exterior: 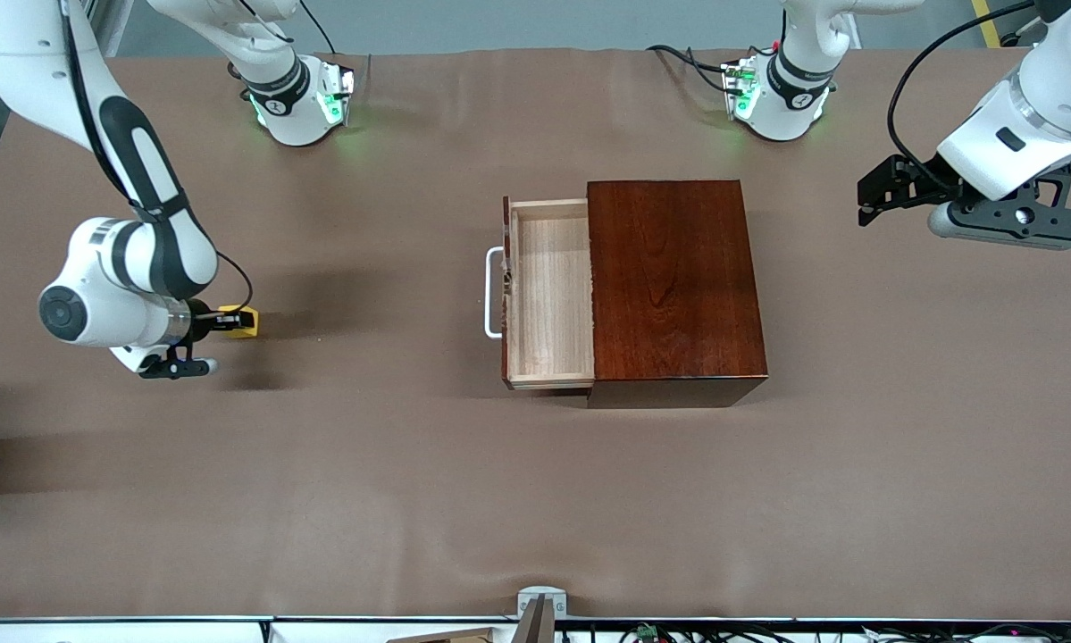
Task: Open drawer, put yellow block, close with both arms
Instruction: 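Grasp the yellow cube with the right gripper, then carry the yellow cube with the right gripper over the open drawer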
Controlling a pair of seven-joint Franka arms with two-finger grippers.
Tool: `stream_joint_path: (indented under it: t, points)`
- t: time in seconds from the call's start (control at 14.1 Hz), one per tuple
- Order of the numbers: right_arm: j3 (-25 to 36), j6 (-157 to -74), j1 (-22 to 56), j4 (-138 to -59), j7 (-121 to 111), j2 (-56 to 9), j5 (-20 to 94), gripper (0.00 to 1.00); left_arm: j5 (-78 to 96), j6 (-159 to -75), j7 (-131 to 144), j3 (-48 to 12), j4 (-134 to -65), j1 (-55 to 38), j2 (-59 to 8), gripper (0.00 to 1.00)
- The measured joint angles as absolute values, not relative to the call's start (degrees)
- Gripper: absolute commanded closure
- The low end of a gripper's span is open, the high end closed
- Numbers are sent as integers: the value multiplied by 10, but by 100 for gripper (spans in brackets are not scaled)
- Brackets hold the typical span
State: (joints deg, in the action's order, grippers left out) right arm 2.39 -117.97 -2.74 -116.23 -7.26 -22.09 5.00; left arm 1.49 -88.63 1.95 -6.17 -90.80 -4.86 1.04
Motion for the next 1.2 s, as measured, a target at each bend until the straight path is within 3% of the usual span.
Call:
stream_joint_path:
  t: [0.5,1.2]
  points:
    - [18,-1013,78,-1079,183,-178,51,100,14,-887,20,-59,-908,-43,10,0]
    - [16,-945,217,-971,533,-178,103,100,12,-888,19,-59,-908,-43,10,0]
